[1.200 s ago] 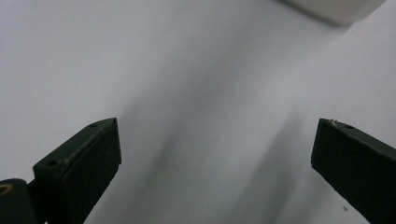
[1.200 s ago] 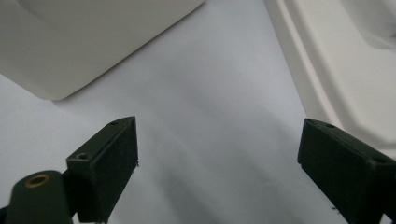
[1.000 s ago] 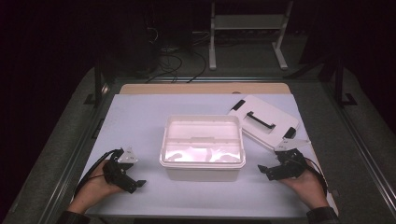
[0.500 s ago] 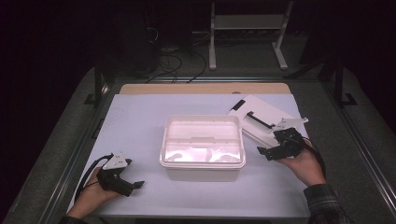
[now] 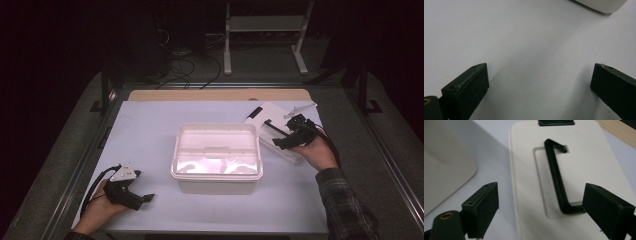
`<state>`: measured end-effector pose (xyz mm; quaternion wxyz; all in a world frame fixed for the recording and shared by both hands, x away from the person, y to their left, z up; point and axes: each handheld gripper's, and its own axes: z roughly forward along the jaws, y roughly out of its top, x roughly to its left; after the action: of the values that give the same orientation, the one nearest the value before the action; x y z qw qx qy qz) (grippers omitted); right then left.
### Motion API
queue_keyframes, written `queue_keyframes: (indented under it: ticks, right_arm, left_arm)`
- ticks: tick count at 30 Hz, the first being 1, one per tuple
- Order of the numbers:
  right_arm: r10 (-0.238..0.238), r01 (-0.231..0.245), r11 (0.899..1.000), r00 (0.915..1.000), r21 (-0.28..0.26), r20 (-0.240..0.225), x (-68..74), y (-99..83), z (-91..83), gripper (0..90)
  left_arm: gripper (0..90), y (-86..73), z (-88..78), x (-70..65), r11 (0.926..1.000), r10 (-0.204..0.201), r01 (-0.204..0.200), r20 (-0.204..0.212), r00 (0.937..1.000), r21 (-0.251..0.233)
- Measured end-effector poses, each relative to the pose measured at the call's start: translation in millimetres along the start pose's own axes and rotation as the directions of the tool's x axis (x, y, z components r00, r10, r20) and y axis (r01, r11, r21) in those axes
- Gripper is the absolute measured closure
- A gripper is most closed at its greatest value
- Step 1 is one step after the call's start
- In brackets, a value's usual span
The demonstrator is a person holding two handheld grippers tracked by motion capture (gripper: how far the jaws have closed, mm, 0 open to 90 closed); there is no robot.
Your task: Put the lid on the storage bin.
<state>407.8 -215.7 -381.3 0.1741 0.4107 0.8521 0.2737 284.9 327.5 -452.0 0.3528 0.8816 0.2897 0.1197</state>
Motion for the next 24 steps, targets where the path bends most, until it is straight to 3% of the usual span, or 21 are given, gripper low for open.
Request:
queue_keyframes:
  ticks: [3,8,19,24]
  right_arm:
    - [0.001,-0.002,0.999,1.0000,0.041,0.004,-5.9,8.1,8.3,13.8]
    - [-0.043,0.039,0.992,0.9987,0.124,0.029,-12.8,22.5,21.3,15.7]
    - [-0.078,0.067,0.983,0.9954,0.173,0.056,-21.6,29.5,39.8,29.1]
    - [-0.086,0.072,0.984,0.9931,0.164,0.080,-24.3,28.4,41.3,40.9]
  left_arm:
    - [0.6,0.0,0.0,0.0,1.0000,-0.001,0.001,0.000,1.0000,0.000]
    - [0.6,-0.1,-0.1,0.0,1.0000,-0.002,0.002,0.000,1.0000,0.000]
    - [0.6,-0.2,-0.1,0.2,1.0000,-0.002,0.002,0.000,1.0000,0.000]
    - [0.7,-0.2,-0.1,0.1,1.0000,-0.002,0.002,0.000,1.0000,0.000]
